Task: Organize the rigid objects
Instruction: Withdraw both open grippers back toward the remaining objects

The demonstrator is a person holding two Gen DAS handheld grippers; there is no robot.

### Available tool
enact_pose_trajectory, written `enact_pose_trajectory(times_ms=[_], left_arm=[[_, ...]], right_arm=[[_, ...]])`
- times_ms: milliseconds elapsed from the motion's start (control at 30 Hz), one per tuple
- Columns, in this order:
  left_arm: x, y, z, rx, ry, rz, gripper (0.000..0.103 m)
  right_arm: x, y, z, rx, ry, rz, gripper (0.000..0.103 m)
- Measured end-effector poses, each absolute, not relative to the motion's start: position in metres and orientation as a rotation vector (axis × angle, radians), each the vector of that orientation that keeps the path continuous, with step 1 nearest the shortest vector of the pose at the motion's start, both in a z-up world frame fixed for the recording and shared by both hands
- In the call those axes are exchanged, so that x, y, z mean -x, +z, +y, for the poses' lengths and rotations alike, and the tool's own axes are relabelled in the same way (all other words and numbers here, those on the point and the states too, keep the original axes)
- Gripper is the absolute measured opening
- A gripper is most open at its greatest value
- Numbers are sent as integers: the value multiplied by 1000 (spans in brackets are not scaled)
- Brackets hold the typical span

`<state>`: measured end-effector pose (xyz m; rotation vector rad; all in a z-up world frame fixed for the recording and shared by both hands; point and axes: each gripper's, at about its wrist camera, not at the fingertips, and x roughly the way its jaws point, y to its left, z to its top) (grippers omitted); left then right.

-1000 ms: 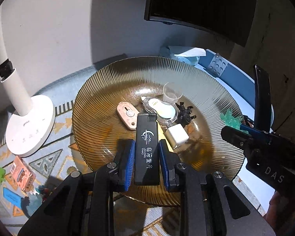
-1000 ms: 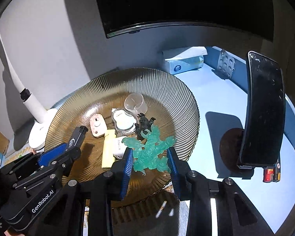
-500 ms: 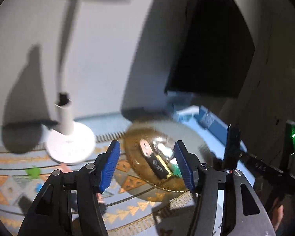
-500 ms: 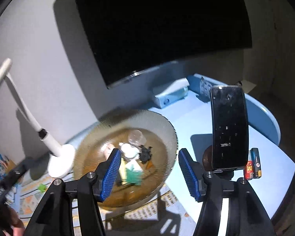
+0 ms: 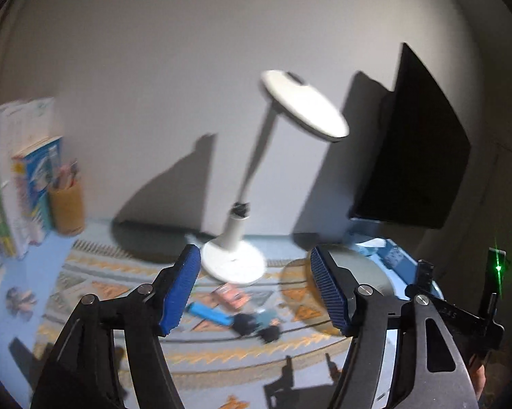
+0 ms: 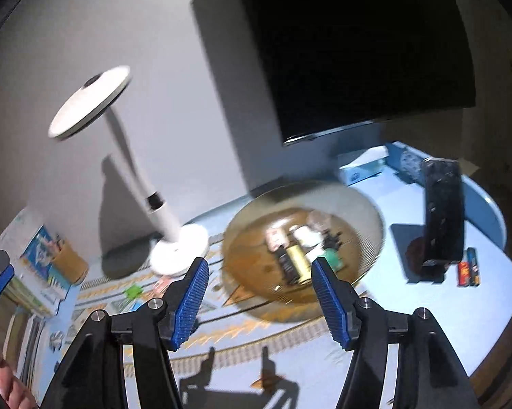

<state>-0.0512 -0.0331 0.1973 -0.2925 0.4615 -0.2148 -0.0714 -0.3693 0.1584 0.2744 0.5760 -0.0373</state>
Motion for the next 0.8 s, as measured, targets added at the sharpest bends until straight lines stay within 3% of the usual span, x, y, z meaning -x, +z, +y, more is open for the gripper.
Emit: enact_pose_trajectory(times_ms=[133, 267, 467, 800], left_arm=[[54, 158, -10, 303, -136, 550, 66], [44, 102, -3, 252, -65, 672, 66], [29, 39, -14, 187, -83, 798, 66], [24, 3, -27, 95, -3, 844, 66]], right_arm=[[72, 130, -337, -242, 21, 626, 61], [63, 82, -313, -203, 43, 713, 69], [49, 15, -297, -167, 58, 836, 70], [42, -8, -295, -123, 40, 872, 71]])
